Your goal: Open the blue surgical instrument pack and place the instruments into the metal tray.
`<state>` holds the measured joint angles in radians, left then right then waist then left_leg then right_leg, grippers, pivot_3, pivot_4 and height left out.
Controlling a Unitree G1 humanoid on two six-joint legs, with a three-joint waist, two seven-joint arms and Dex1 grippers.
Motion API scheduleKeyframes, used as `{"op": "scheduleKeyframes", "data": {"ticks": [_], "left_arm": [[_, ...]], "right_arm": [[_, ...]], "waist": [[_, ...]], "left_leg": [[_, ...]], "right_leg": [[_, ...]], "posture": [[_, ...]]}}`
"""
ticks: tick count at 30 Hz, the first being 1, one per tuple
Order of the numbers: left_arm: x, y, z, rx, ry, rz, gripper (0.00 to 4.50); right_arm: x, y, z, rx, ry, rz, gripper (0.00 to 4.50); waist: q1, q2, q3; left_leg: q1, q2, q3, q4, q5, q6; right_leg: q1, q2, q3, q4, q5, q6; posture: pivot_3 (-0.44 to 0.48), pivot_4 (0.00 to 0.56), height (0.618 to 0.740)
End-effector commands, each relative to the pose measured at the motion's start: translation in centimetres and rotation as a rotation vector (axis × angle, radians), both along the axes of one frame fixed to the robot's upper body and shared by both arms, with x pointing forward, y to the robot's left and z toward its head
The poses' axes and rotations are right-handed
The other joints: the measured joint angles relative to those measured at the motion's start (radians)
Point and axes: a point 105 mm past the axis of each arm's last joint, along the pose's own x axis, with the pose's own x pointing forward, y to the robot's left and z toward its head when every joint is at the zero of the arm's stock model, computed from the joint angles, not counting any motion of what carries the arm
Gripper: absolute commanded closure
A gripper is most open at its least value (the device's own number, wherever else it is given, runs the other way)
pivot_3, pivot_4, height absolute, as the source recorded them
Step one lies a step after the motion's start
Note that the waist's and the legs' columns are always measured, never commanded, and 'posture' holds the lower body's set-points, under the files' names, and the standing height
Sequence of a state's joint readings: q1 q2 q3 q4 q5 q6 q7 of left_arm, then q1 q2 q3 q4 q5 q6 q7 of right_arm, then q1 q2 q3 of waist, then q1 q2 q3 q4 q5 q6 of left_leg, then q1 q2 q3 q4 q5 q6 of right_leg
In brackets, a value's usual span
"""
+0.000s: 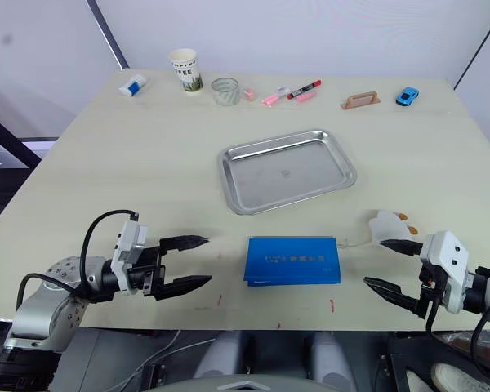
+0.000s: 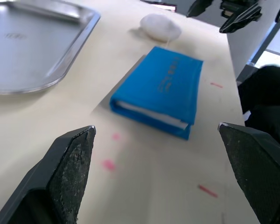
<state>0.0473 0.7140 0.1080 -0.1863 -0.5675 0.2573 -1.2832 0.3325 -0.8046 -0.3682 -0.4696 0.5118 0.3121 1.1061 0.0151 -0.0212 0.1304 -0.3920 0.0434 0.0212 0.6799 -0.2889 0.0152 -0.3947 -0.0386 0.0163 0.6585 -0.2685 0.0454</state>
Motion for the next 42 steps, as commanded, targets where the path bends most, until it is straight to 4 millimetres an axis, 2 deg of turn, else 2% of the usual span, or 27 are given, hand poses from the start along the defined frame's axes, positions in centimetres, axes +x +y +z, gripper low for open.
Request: {"op": "scheduleKeyframes", "data": {"ticks": [1, 3, 6, 9, 14, 20, 27, 29, 30, 32, 42], "left_arm": [[-0.2, -1.2, 1.5, -0.014, -0.066, -0.057, 0.00], [-0.5, -1.7, 2.1, -0.046, -0.103, -0.088, 0.00], [-1.3, -1.9, 2.8, -0.072, -0.090, -0.174, 0.00], [-2.1, -1.7, 3.1, -0.052, -0.049, -0.264, 0.00], [-1.8, -1.9, 3.0, -0.022, -0.063, -0.277, 0.00], [-1.7, -2.6, 3.2, -0.044, -0.061, -0.271, 0.00], [-2.6, -3.8, 3.8, -0.047, -0.067, -0.272, 0.00], [-2.7, -4.0, 3.8, -0.045, -0.069, -0.273, 0.00], [-2.8, -4.2, 3.9, -0.044, -0.069, -0.274, 0.00], [-2.9, -4.4, 4.2, -0.044, -0.071, -0.274, 0.00], [-1.9, -3.9, 4.4, -0.042, -0.067, -0.260, 0.00]], "right_arm": [[-0.1, 2.5, 0.7, 0.002, -0.101, 0.098, 0.07], [-0.2, 4.0, 0.4, 0.024, -0.114, 0.146, 0.07], [-0.6, 5.6, -1.2, -0.025, -0.091, 0.235, 0.07], [-0.2, 5.9, -2.2, -0.089, -0.111, 0.271, 0.07], [0.7, 6.0, -3.9, -0.149, -0.171, 0.289, 0.07], [1.4, 6.0, -4.2, -0.136, -0.209, 0.275, 0.07], [1.6, 5.8, -4.1, -0.120, -0.224, 0.269, 0.07], [1.7, 5.7, -4.1, -0.125, -0.234, 0.268, 0.59], [1.8, 5.7, -4.2, -0.131, -0.240, 0.270, 0.69], [1.9, 5.6, -4.4, -0.153, -0.253, 0.276, 1.62], [2.2, 5.7, -4.7, -0.182, -0.307, 0.290, 1.62]], "waist": [[-0.001, 0.000, 0.000], [-0.001, 0.000, 0.000], [0.000, 0.001, 0.000], [0.000, 0.000, 0.000], [-0.001, 0.001, 0.001], [-0.001, 0.001, 0.001], [0.000, 0.001, 0.001], [-0.001, 0.001, 0.001], [-0.001, 0.001, 0.001], [0.000, 0.001, 0.001], [-0.001, 0.001, 0.001]], "left_leg": [[0.000, 0.000, 0.000, 0.000, 0.000, 0.000], [0.000, 0.000, 0.000, 0.000, 0.000, 0.000], [0.000, 0.000, 0.000, 0.000, 0.000, 0.000], [0.000, 0.000, 0.000, 0.000, 0.000, 0.000], [0.000, 0.000, 0.001, 0.000, 0.000, 0.000], [0.000, 0.000, 0.001, 0.000, 0.000, 0.000], [0.000, 0.000, 0.001, 0.000, 0.000, 0.000], [0.001, 0.000, 0.000, 0.000, 0.000, 0.000], [0.001, 0.000, 0.001, 0.000, 0.000, 0.000], [0.001, 0.000, 0.001, 0.000, 0.000, 0.000], [0.001, 0.000, 0.001, 0.000, 0.000, 0.000]], "right_leg": [[0.000, 0.000, 0.000, 0.000, 0.000, 0.000], [0.000, 0.000, 0.000, 0.000, 0.000, 0.000], [0.000, 0.000, 0.000, 0.000, 0.000, 0.000], [0.000, 0.000, 0.000, 0.000, 0.000, 0.000], [0.000, 0.000, 0.000, 0.000, 0.000, 0.000], [0.000, 0.001, 0.001, 0.000, 0.000, 0.000], [0.000, 0.001, 0.001, 0.000, 0.000, 0.000], [0.000, 0.001, 0.001, 0.000, 0.000, 0.000], [0.000, 0.001, 0.001, 0.000, 0.000, 0.000], [0.000, 0.001, 0.001, 0.000, 0.000, 0.000], [0.000, 0.001, 0.001, 0.000, 0.000, 0.000]], "posture": [[0.000, 0.150, 0.740], [0.000, 0.150, 0.740], [0.000, 0.150, 0.740], [0.000, 0.150, 0.740], [0.000, 0.150, 0.740], [0.000, 0.150, 0.740], [0.000, 0.150, 0.740], [0.000, 0.150, 0.740], [0.000, 0.150, 0.740], [0.000, 0.150, 0.740], [0.000, 0.150, 0.740]]}}
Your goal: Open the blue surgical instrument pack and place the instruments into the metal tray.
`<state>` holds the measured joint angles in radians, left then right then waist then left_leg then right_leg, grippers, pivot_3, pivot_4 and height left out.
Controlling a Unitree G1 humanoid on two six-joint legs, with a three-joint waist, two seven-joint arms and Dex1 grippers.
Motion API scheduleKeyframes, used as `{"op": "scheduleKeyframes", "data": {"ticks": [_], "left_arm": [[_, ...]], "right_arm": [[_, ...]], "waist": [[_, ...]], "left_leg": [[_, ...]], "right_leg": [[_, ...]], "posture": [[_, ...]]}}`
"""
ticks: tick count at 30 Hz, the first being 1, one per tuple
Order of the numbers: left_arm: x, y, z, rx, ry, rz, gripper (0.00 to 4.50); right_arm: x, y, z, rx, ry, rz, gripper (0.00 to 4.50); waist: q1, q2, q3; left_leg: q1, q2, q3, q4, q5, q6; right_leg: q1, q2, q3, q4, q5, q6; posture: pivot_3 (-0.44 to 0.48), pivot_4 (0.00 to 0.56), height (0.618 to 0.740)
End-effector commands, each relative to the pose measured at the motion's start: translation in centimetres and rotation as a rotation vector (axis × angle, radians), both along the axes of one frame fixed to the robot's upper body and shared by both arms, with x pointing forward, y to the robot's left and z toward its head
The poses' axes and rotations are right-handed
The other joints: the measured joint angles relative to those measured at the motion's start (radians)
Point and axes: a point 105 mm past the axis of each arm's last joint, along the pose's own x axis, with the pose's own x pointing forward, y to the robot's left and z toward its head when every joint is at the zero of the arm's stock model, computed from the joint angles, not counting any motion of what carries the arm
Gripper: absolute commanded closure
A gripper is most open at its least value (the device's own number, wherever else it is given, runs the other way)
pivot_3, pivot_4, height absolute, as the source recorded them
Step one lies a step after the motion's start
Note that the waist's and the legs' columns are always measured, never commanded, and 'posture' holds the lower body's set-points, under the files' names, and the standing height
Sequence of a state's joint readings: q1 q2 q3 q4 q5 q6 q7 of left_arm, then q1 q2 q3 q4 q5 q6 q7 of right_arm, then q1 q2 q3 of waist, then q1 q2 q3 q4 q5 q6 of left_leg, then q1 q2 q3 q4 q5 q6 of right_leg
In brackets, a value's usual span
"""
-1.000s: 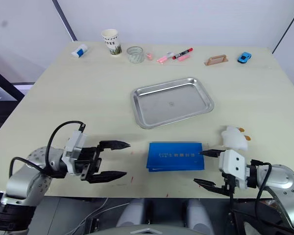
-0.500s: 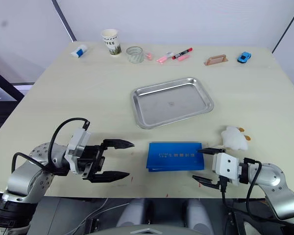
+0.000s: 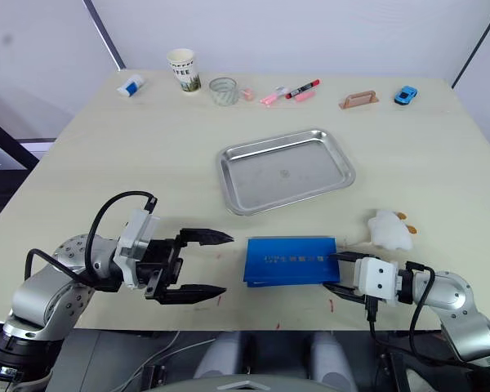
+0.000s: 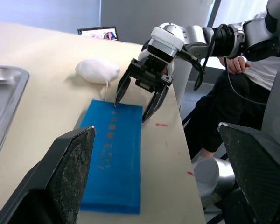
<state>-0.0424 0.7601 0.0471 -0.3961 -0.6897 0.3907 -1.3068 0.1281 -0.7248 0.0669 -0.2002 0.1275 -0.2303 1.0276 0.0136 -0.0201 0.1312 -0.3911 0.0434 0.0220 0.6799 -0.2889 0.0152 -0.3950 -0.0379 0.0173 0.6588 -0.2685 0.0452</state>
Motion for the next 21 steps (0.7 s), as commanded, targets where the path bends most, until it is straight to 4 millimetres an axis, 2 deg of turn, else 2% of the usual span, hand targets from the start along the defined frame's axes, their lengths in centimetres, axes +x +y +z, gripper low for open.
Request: {"op": "scheduleKeyframes", "data": {"ticks": [1, 4, 6, 8, 11, 17, 21], "left_arm": [[-0.1, 0.3, 0.2, 0.000, -0.021, -0.011, 0.00], [-0.2, 0.6, -0.3, 0.005, -0.028, -0.012, 0.00], [-0.2, 0.8, -0.6, 0.007, -0.032, -0.013, 0.00], [-0.3, 1.1, -0.8, 0.007, -0.035, -0.013, 0.00], [-0.3, 1.4, -1.3, 0.005, -0.039, -0.013, 0.00], [-0.3, 1.9, -1.8, -0.001, -0.045, -0.012, 0.00], [-0.3, 2.0, -2.0, -0.014, -0.053, -0.007, 0.00]], "right_arm": [[0.3, 0.2, 0.6, 0.005, -0.049, 0.013, 1.62], [0.5, 0.3, 0.5, 0.003, -0.059, 0.016, 1.62], [0.6, 0.3, 0.5, 0.007, -0.066, 0.015, 2.16], [0.6, 0.5, 0.6, 0.008, -0.073, 0.018, 2.82], [0.6, 0.5, 0.6, 0.007, -0.082, 0.026, 4.41], [0.6, 0.3, 1.0, -0.002, -0.096, 0.034, 4.47], [0.7, 0.3, 2.0, 0.018, -0.084, 0.040, 4.47]], "waist": [[0.001, 0.000, 0.000], [0.001, 0.000, 0.000], [0.001, 0.000, 0.000], [0.000, 0.000, 0.000], [0.000, 0.000, 0.000], [0.001, 0.000, 0.000], [0.001, 0.000, 0.000]], "left_leg": [[0.000, 0.000, 0.000, 0.000, 0.000, 0.000], [0.000, 0.000, 0.000, 0.000, 0.000, 0.000], [0.000, 0.000, 0.000, 0.000, 0.000, 0.000], [0.000, 0.000, 0.000, 0.000, 0.000, 0.000], [0.000, 0.000, 0.000, 0.000, 0.000, 0.000], [0.000, 0.000, 0.000, 0.000, 0.000, 0.000], [0.000, 0.000, 0.000, 0.000, 0.000, 0.000]], "right_leg": [[0.000, 0.000, 0.000, 0.000, 0.000, 0.000], [0.000, 0.000, 0.000, 0.000, 0.000, 0.000], [0.000, 0.000, 0.000, 0.000, 0.000, 0.000], [0.000, 0.000, 0.000, 0.000, 0.000, 0.000], [0.000, 0.000, 0.000, 0.000, 0.000, 0.000], [0.000, 0.000, 0.000, 0.000, 0.000, 0.000], [0.000, 0.000, 0.000, 0.000, 0.000, 0.000]], "posture": [[0.000, 0.150, 0.740], [0.000, 0.150, 0.740], [0.000, 0.150, 0.740], [0.000, 0.150, 0.740], [0.000, 0.150, 0.740], [0.000, 0.150, 0.740], [0.000, 0.150, 0.740]]}}
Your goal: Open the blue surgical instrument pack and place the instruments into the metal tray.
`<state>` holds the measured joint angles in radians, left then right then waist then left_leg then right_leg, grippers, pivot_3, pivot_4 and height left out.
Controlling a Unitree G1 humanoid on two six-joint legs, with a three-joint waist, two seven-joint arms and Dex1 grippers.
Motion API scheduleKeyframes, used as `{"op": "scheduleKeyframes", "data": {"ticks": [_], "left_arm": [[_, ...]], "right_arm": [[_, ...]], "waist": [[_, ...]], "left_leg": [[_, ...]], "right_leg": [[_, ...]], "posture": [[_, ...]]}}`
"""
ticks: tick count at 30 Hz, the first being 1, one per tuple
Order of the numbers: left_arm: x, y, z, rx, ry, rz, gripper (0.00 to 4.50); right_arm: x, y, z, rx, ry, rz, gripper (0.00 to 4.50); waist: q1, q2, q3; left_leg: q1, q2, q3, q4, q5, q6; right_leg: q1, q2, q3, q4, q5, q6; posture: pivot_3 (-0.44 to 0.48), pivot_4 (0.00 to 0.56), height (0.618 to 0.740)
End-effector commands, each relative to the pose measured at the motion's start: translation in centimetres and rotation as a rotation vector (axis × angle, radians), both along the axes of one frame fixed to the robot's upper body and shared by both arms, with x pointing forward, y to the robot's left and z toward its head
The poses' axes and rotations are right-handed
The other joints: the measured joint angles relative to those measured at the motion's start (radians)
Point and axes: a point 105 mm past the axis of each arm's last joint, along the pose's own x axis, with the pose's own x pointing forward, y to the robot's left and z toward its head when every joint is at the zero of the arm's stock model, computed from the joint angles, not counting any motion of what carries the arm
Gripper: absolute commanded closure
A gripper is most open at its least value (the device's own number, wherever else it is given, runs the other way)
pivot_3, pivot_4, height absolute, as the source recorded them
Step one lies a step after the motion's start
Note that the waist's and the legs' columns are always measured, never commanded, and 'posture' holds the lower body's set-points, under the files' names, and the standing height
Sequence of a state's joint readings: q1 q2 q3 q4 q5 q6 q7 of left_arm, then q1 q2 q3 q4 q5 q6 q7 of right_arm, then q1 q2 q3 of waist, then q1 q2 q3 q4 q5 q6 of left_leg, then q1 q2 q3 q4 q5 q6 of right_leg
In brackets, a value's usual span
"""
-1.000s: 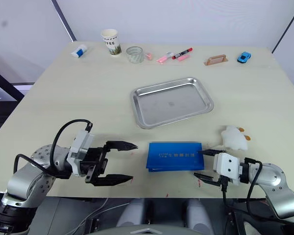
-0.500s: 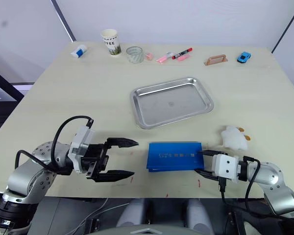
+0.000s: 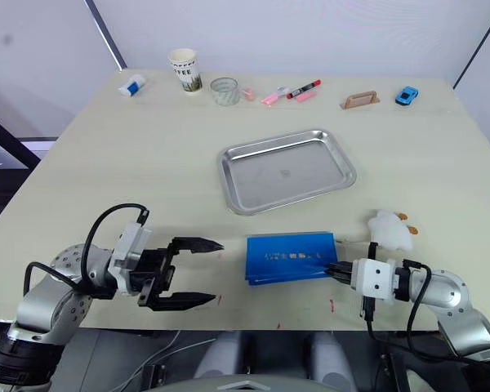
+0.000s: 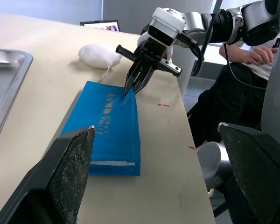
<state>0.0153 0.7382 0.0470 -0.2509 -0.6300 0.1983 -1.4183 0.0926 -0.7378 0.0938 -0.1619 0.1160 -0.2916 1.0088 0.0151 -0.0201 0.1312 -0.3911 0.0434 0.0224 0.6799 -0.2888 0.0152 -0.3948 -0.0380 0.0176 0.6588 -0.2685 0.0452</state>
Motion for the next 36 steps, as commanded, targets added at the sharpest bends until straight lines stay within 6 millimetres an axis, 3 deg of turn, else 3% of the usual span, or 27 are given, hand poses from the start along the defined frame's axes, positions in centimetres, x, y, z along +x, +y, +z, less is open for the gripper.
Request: {"op": "scheduleKeyframes", "data": {"ticks": [1, 10, 19, 25, 36], "left_arm": [[-0.1, 0.1, 0.3, -0.013, -0.030, -0.002, 0.00], [1.3, -0.9, 0.8, -0.084, -0.109, 0.080, 0.00], [2.4, -2.3, 1.0, -0.112, -0.110, 0.086, 0.00], [3.0, -3.0, 0.8, -0.109, -0.094, 0.071, 0.00], [5.0, -4.8, -0.1, -0.119, -0.100, 0.036, 0.00]], "right_arm": [[0.2, 0.1, 2.1, 0.038, -0.023, 0.016, 4.47], [0.4, -0.1, 6.3, 0.076, 0.320, 0.076, 4.47], [2.8, -0.6, 8.7, 0.026, 0.639, 0.037, 4.47], [4.3, -0.3, 8.0, -0.041, 0.740, 0.046, 4.47], [5.0, -0.6, 6.7, -0.084, 0.728, 0.076, 4.47]], "waist": [[0.000, 0.000, 0.000], [0.000, 0.001, 0.001], [-0.001, 0.002, 0.001], [0.000, 0.002, 0.001], [0.000, 0.002, 0.001]], "left_leg": [[0.000, 0.000, 0.000, 0.000, 0.000, 0.000], [0.000, 0.000, -0.001, 0.000, 0.000, 0.000], [-0.001, 0.000, -0.001, 0.000, 0.000, 0.000], [-0.002, 0.000, -0.002, 0.000, 0.000, 0.000], [-0.002, -0.001, -0.002, 0.002, 0.000, 0.000]], "right_leg": [[0.000, 0.000, 0.000, 0.000, 0.000, 0.000], [0.000, 0.000, 0.000, 0.000, 0.000, 0.000], [0.000, -0.001, -0.001, 0.000, 0.000, 0.000], [-0.001, -0.001, -0.001, -0.001, 0.000, 0.000], [0.000, -0.001, -0.001, 0.000, 0.000, 0.000]], "posture": [[0.000, 0.150, 0.740], [0.000, 0.150, 0.740], [0.000, 0.150, 0.740], [0.000, 0.150, 0.740], [0.000, 0.150, 0.740]]}}
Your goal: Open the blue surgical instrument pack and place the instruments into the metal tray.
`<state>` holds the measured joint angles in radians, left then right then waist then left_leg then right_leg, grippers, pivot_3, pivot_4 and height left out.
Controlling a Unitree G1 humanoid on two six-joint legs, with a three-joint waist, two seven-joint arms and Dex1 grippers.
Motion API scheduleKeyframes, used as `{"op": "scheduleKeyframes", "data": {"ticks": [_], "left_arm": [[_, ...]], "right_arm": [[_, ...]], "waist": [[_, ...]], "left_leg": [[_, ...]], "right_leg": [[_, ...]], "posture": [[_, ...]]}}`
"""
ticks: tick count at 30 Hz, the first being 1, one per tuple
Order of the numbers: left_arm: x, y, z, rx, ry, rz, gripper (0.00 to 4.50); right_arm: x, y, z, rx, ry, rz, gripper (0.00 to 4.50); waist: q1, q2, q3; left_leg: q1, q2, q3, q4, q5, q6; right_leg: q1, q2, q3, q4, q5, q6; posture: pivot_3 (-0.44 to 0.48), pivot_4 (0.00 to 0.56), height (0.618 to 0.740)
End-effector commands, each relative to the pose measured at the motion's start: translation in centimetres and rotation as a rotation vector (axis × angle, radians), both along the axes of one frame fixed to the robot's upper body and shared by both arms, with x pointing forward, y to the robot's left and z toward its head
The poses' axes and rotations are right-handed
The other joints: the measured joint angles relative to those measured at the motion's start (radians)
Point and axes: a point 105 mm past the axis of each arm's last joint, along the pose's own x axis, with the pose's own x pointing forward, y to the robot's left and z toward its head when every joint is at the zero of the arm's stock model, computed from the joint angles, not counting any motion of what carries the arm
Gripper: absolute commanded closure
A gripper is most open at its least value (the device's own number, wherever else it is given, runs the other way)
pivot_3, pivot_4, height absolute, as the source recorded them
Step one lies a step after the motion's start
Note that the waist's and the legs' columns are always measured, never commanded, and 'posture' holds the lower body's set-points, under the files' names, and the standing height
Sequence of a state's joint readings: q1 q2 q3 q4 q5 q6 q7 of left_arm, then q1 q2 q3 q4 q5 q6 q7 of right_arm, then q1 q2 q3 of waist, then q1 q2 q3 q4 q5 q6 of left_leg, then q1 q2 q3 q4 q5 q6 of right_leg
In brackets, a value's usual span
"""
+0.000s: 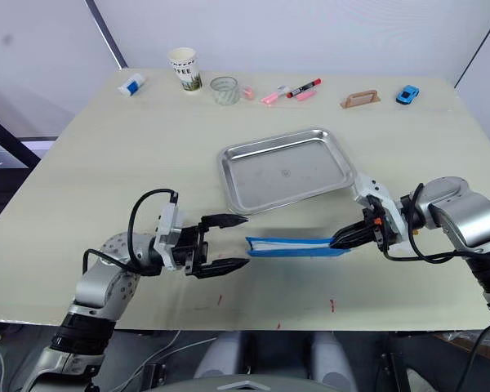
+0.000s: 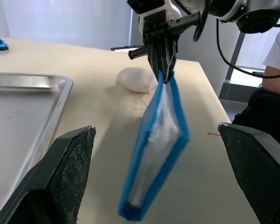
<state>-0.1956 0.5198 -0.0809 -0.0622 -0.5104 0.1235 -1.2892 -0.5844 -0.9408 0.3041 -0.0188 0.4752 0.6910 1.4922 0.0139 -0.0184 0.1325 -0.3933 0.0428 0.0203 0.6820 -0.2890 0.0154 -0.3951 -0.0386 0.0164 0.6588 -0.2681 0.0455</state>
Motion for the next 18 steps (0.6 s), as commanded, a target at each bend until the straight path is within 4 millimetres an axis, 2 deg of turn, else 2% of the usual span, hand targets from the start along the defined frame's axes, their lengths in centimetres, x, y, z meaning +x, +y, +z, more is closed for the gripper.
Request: {"op": "scheduleKeyframes", "data": {"ticks": [1, 5, 8, 9, 10, 18], "left_arm": [[0.2, -0.8, 0.4, -0.012, -0.034, -0.065, 0.00], [0.7, -1.5, 0.1, -0.016, -0.033, -0.104, 0.00], [0.7, -1.9, -0.1, -0.016, -0.032, -0.123, 0.70], [0.6, -2.0, -0.3, -0.009, -0.034, -0.131, 0.70], [0.5, -2.1, -0.6, 0.003, -0.040, -0.139, 1.03], [0.7, -2.5, -0.8, -0.012, -0.055, -0.140, 1.03]], "right_arm": [[0.6, -0.2, 0.0, -0.018, -0.016, -0.009, 4.47], [0.9, -0.1, -0.2, -0.015, -0.005, -0.014, 4.47], [1.0, 0.0, -0.3, -0.017, 0.001, -0.011, 4.50], [1.0, 0.0, -0.3, -0.017, 0.002, -0.010, 4.50], [1.1, 0.1, -0.4, -0.016, 0.003, -0.010, 4.50], [1.2, 0.3, -0.4, -0.016, -0.003, 0.002, 4.50]], "waist": [[0.001, 0.000, 0.000], [0.000, 0.000, 0.000], [-0.001, 0.000, 0.000], [-0.001, 0.000, 0.000], [-0.001, 0.000, 0.000], [-0.002, 0.000, 0.000]], "left_leg": [[0.000, 0.000, 0.000, 0.000, 0.000, 0.000], [0.000, 0.000, 0.000, 0.001, 0.000, 0.000], [0.000, 0.000, 0.000, 0.001, 0.000, 0.000], [0.000, 0.000, 0.000, 0.000, 0.000, 0.000], [0.000, 0.000, 0.000, 0.001, 0.000, 0.000], [0.000, 0.000, 0.000, 0.001, 0.000, 0.000]], "right_leg": [[0.000, 0.000, 0.000, 0.000, 0.000, 0.000], [0.000, 0.000, -0.001, 0.000, 0.000, 0.000], [0.000, 0.000, -0.001, 0.000, 0.000, 0.000], [0.000, 0.000, 0.000, 0.000, 0.000, 0.000], [0.000, 0.000, 0.000, 0.000, 0.000, 0.000], [0.000, 0.000, -0.001, 0.000, 0.000, 0.000]], "posture": [[0.000, 0.150, 0.740], [0.000, 0.150, 0.740], [0.000, 0.150, 0.740], [0.000, 0.150, 0.740], [0.000, 0.150, 0.740], [0.000, 0.150, 0.740]]}}
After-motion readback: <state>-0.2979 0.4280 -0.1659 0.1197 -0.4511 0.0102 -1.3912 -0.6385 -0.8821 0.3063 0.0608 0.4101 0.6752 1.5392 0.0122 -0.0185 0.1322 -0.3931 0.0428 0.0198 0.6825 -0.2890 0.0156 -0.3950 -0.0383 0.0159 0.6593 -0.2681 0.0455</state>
